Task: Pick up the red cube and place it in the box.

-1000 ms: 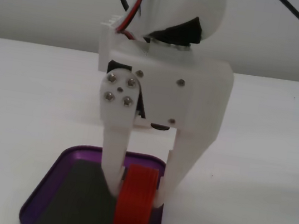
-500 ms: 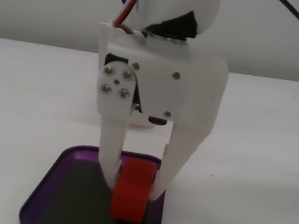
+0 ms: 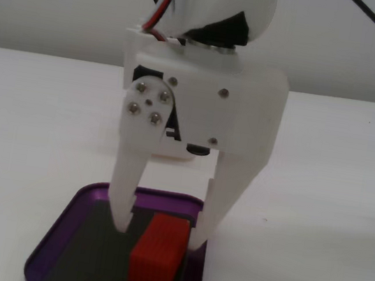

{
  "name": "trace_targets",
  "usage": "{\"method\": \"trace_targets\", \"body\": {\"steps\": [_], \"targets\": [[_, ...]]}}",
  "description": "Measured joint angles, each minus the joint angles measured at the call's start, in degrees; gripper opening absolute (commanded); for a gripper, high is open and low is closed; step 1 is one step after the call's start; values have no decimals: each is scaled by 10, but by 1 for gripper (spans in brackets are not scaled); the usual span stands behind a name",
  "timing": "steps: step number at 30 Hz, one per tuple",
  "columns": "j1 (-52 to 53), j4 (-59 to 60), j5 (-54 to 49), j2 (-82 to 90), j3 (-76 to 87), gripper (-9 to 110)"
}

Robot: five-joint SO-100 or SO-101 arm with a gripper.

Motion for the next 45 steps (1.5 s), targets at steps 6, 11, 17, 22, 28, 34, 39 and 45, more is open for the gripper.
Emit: {"method": "trace_targets", "body": {"steps": [6,11,17,22,28,34,39,45], "targets": [[-1,45,2,1,-36,17],[-10,60,-13,56,-54,17],[-11,66,-20,210,19,17],[-22,67,-21,373,199,17],[-12,64,-21,597,467,17],[-15,-11,-22,809,752,17],[-12,-125,-22,976,979,17],[64,-229,-23,1135,1186,17]]}}
